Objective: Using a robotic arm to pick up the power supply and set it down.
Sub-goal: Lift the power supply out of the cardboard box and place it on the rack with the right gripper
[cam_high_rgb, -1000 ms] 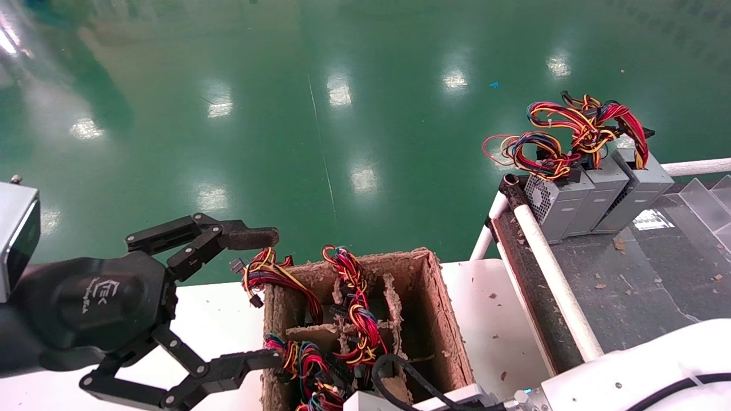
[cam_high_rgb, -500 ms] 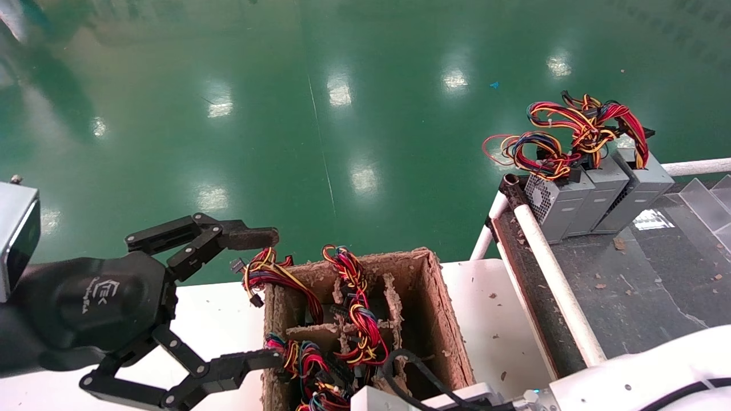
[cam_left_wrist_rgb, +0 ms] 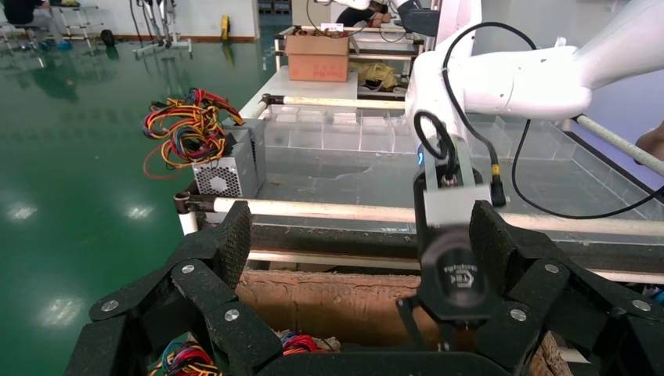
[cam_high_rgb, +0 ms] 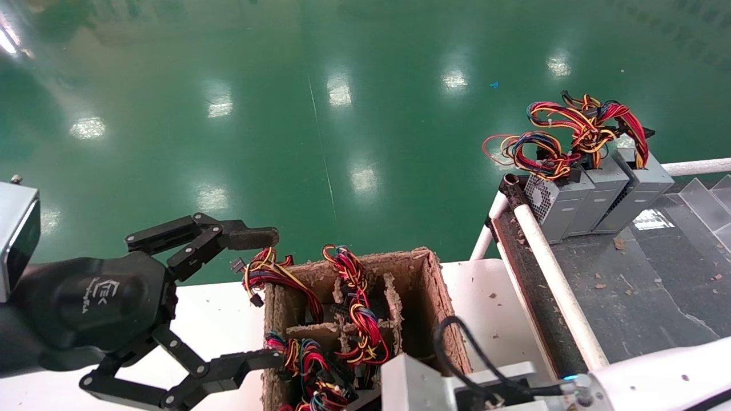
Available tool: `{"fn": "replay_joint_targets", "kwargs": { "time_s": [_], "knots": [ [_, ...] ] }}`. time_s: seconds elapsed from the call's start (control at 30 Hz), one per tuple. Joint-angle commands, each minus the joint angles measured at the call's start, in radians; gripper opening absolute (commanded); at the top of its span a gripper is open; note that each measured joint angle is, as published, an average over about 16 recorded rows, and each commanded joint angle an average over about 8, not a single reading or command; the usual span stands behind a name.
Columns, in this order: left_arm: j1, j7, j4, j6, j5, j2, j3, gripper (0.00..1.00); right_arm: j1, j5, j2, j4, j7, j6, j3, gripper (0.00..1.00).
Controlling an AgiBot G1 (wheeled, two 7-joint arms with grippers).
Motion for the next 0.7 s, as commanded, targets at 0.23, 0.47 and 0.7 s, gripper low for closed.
{"fn": "replay_joint_targets", "kwargs": {
  "time_s": [0.23,0.47,0.7],
  "knots": [
    [0.0,0.0,0.0,0.0,0.0,0.0,0.0,1.0,-0.002,0.077,0.045,0.002,-0.043,0.006,0.065,0.0],
    [0.0,0.0,0.0,0.0,0.0,0.0,0.0,1.0,-0.005,0.154,0.099,0.009,-0.088,0.007,0.135,0.0],
    [0.0,0.0,0.0,0.0,0.0,0.0,0.0,1.0,-0.022,0.235,0.172,0.006,-0.121,0.013,0.212,0.0]
  ]
}}
